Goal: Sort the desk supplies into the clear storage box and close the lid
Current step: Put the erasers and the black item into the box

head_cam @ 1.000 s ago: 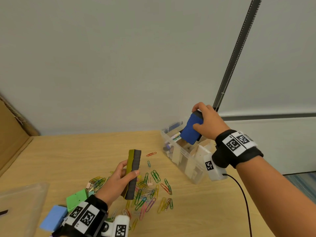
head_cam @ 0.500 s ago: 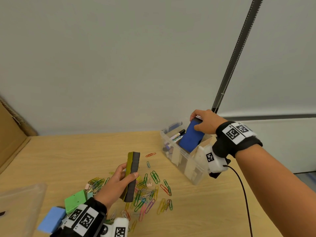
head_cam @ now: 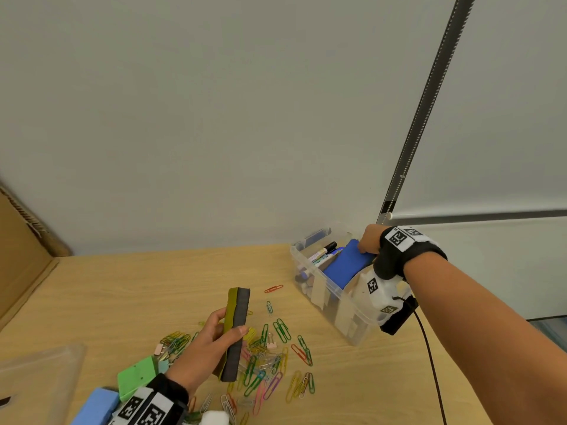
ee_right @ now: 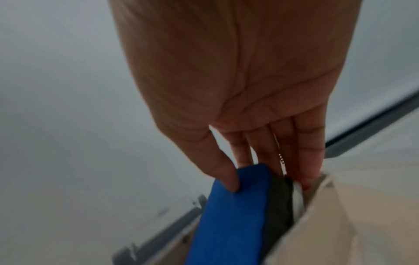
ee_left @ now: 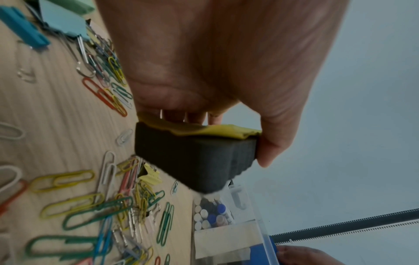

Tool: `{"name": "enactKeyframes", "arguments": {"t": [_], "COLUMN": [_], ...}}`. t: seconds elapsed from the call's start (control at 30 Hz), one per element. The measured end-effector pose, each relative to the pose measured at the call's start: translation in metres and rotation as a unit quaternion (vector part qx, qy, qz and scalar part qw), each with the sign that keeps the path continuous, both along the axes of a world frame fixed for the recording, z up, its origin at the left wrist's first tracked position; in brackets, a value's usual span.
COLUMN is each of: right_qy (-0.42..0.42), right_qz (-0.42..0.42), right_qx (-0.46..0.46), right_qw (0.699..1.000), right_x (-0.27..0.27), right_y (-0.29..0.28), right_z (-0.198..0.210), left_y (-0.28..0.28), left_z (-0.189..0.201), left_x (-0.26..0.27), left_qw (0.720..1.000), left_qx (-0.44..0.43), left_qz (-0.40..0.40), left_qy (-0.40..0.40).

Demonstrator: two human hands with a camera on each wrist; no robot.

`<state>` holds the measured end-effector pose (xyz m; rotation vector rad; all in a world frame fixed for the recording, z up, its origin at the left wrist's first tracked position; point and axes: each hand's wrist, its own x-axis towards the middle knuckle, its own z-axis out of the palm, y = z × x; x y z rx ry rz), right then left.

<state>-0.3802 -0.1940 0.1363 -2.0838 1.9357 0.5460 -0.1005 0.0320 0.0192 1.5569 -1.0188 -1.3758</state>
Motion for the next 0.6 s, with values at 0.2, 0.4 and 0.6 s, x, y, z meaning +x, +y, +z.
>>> {"name": "enactKeyframes", "arguments": {"t": [0.2,0.4,0.6], "right_qy": [-0.035,-0.236,-0.412], "right_qz": [-0.005,-0.009,0.078], "right_qx": [-0.039,-0.118,-0.094], "right_qw": [0.999,0.965,0.903], "right_x": [0.004,-0.005,0.019], "right_y": [0.006,0.038,0.106], "right_z": [-0.011,-0.005,-0.005], "left_y": [-0.001,0.001,0.000], "left_z": [0.000,0.004,0.023], "left_x": [-0.001,-0.002,-0.035], "left_qw": [1.000,0.999,0.986], "left_qx": [-0.004,-0.035,-0.107], "left_qz": [-0.008,-0.021,-0.084], "left_qy": [0.003,0.008,-0.094]}}
